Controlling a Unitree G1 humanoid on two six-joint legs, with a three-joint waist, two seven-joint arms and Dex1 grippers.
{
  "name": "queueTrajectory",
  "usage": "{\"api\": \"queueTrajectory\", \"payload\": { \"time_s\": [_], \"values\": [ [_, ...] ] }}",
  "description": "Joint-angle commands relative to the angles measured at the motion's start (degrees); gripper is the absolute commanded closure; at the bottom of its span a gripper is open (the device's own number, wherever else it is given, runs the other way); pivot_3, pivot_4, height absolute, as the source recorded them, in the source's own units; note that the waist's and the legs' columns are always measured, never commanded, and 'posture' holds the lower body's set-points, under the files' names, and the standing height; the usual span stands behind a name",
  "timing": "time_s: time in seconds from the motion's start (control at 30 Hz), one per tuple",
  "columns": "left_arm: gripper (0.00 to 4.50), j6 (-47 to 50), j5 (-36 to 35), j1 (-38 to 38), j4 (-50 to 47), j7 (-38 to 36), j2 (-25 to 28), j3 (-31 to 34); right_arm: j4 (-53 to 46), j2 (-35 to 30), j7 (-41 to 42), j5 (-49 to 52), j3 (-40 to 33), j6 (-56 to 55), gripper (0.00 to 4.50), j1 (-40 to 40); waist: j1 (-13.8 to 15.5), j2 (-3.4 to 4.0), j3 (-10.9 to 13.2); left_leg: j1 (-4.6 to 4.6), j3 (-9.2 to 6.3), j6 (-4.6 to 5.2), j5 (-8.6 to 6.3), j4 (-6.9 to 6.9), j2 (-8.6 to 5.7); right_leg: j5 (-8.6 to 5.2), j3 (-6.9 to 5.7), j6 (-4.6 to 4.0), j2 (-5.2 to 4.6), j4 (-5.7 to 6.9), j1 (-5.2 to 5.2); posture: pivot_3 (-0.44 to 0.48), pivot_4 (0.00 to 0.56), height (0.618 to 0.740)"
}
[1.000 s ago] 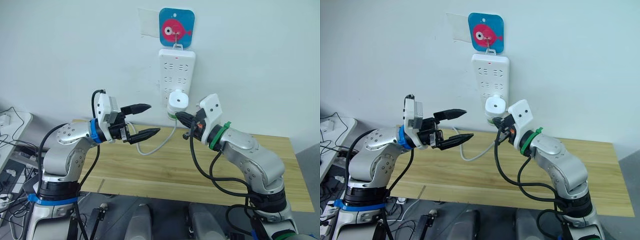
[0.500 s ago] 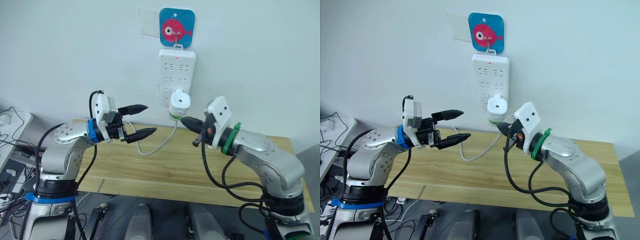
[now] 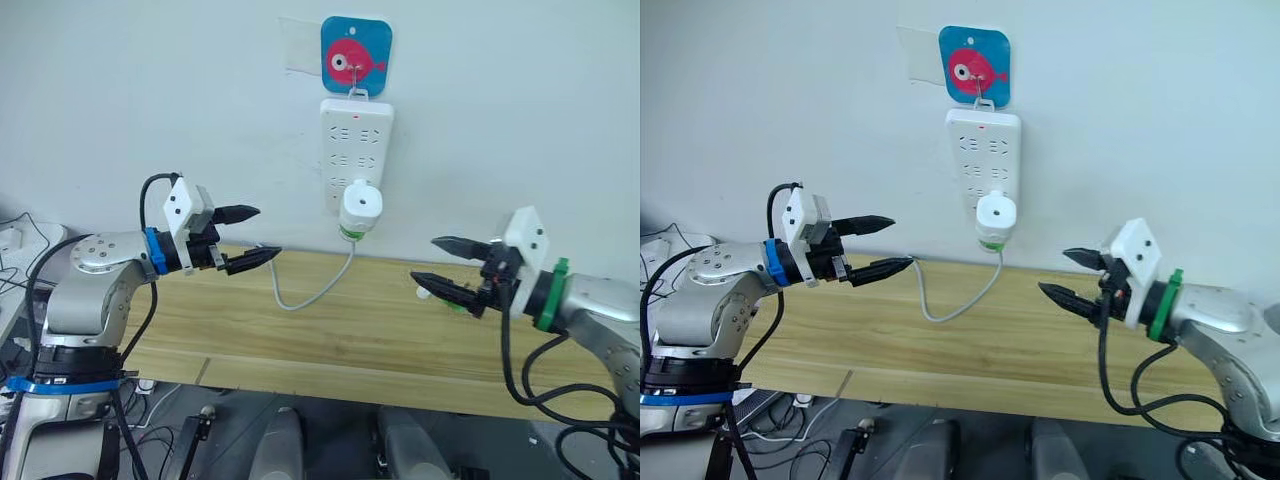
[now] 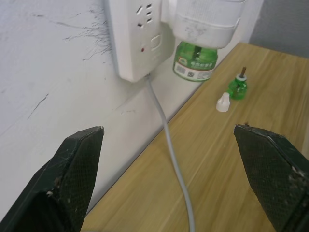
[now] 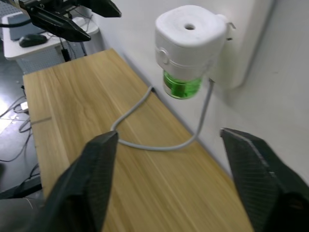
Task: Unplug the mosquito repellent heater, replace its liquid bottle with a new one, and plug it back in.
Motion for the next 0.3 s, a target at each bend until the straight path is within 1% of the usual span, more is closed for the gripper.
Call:
{"api": "queueTrajectory", "payload": {
  "time_s": [0.03,0.17,0.3],
  "values": [
    [0.00,-1.8,1.5,-1.0,-0.4,0.5,1.6,0.8,0.2,-1.5,2.1,-0.3,-3.3,-4.7,0.01,2.4,0.0,-0.04,-0.1,0.00,0.00,0.00,0.00,0.00,0.00,0.00,0.00,0.00,0.00,0.00,0.00,0.124,0.136,0.740],
    [0.00,-3.7,3.5,-0.7,0.4,0.8,1.6,0.1,-0.1,-2.1,1.8,0.5,-3.6,-5.5,0.01,4.5,0.0,-0.05,-0.3,0.00,0.02,-0.01,0.00,0.00,-0.01,0.00,0.02,0.00,-0.01,-0.02,0.01,0.113,0.129,0.740],
    [0.00,-2.7,2.9,-2.4,1.8,-0.7,1.3,-0.7,-1.0,-2.2,0.4,0.7,-3.0,-5.4,0.01,4.9,0.0,-0.06,-0.5,0.00,0.01,-0.02,0.01,0.01,0.00,0.00,0.01,0.00,0.00,-0.01,0.01,0.102,0.125,0.740]
  ]
}}
